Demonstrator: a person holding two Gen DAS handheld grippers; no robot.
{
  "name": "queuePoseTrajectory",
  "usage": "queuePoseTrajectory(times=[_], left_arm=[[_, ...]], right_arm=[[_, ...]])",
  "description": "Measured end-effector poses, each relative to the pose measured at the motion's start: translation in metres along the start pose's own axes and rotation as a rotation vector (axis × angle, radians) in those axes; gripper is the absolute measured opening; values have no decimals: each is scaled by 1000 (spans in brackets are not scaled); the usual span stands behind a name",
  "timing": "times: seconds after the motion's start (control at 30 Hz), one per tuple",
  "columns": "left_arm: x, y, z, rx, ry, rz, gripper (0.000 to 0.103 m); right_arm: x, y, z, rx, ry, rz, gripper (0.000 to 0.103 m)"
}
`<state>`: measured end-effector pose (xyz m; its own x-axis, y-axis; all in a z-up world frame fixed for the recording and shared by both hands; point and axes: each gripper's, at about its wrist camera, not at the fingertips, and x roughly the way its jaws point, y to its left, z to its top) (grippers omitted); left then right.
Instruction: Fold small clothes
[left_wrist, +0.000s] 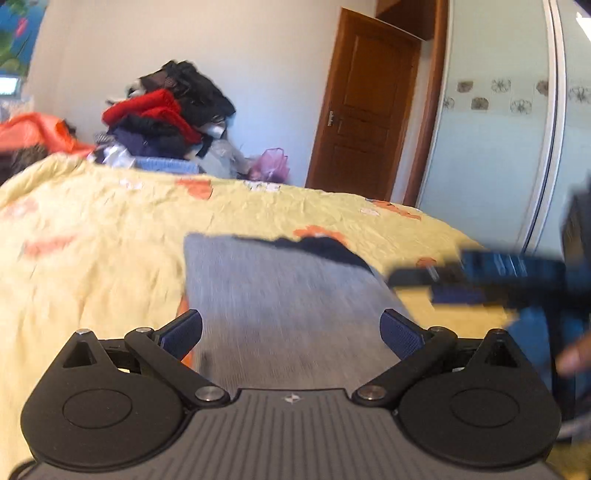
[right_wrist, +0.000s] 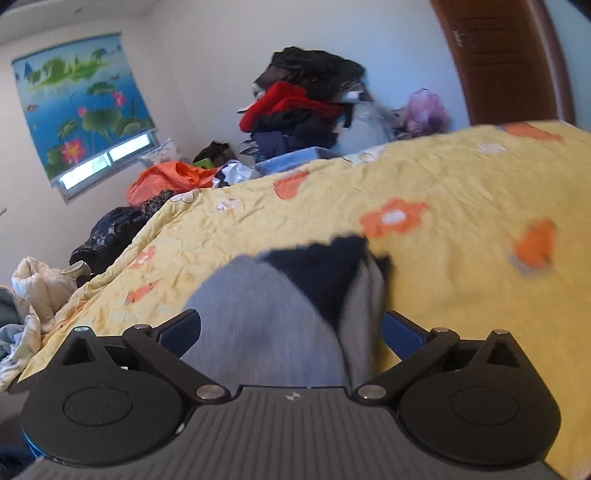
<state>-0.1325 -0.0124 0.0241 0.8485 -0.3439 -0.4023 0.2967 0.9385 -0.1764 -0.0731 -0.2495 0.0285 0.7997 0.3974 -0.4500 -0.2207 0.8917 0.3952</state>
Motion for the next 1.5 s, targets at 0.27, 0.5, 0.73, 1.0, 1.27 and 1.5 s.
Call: queuePoseTrajectory(times=[0.27,0.5,0.73,1.0,1.27,1.5], left_arm=[[-1,-10,-26,-21,183,125,103],[8,-12,-39,79,239,157,103],[10,-13,-38,94,243,162,103],[10,-13,-38,90,241,154,103],[9,-13,-38,86,240,150,103],[10,-14,-39,96,244,160,103]], right_arm=[[-35,3,-72,-61,70,-199,103],[-21,30,-83,-205,119,-313,103],[-18,37,-88,-235,129,-368,103],[-20,37,-89,-233,129,-363,103],[-24,35,-91,-228,125,-348,103],[-30,34,-92,-215,112,-356,103]])
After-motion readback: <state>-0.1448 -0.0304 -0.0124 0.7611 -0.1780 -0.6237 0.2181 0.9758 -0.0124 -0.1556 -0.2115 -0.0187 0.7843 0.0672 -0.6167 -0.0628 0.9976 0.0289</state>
